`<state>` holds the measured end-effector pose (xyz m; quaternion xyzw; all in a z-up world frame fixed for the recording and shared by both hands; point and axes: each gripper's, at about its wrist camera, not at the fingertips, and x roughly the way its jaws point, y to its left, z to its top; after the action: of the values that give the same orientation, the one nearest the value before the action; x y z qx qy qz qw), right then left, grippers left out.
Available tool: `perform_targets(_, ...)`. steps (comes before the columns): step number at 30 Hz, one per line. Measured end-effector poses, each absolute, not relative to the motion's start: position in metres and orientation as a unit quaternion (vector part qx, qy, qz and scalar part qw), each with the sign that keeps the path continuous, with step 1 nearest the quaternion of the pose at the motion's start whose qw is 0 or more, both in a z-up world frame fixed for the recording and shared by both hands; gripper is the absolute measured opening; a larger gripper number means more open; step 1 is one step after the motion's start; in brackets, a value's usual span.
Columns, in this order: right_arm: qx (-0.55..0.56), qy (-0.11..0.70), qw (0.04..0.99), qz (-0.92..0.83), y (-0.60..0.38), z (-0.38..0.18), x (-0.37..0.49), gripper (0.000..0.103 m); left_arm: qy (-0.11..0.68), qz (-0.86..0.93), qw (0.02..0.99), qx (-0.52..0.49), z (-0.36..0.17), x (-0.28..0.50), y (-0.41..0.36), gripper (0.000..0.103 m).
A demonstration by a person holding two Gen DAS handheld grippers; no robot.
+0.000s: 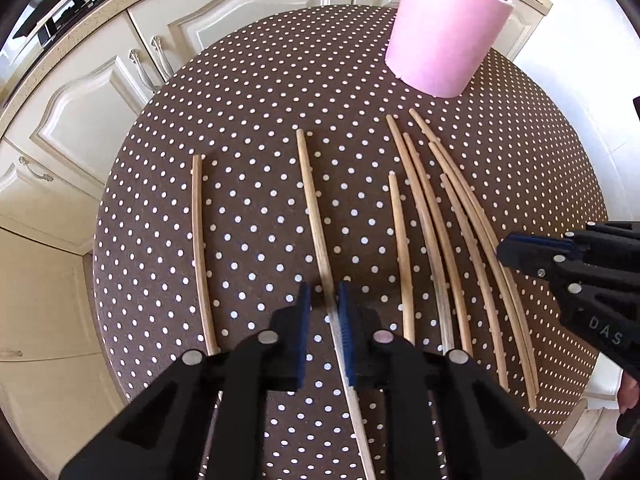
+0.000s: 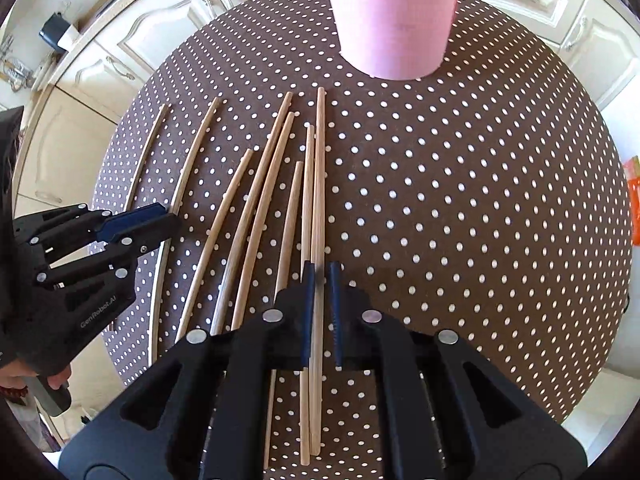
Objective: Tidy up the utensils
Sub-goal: 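Close the left tool on a wooden chopstick while the right tool grasps another, then lift both held chopsticks upright and lower them into the pink cup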
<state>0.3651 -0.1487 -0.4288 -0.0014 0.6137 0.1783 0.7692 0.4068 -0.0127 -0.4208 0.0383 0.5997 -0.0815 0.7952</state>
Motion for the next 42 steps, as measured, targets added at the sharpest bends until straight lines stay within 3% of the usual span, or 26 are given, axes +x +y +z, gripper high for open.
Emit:
perform_targets(7, -0.029, 0.644, 0.746, 0.167, -0.124, -0.430, 0.401, 0.013, 0.603, -0.077, 0.793, 0.041, -0.423, 0.413, -0.014, 0.014)
perform_targets(13, -0.087, 0.682, 0.708, 0.163, -0.096, -0.433, 0.427, 0.013, 0.607, -0.071, 0.791, 0.035, -0.423, 0.416, -0.012, 0.006)
perform_targets(20, -0.076, 0.688, 0.699, 0.179, -0.098, -0.435, 0.426, 0.006, 0.598, -0.066, 0.798, 0.031, -0.424, 0.414, -0.011, 0.005)
perform_targets(31, -0.003, 0.631, 0.743, 0.223, -0.120, -0.410, 0.415, 0.005, 0.541, -0.097, 0.835, -0.014, -0.388, 0.395, -0.005, 0.005)
perform_targets(42, 0.052, 0.514, 0.814, 0.265, -0.154, -0.332, 0.400, 0.005, 0.432, -0.169, 0.885, -0.045, -0.316, 0.383, -0.019, 0.005)
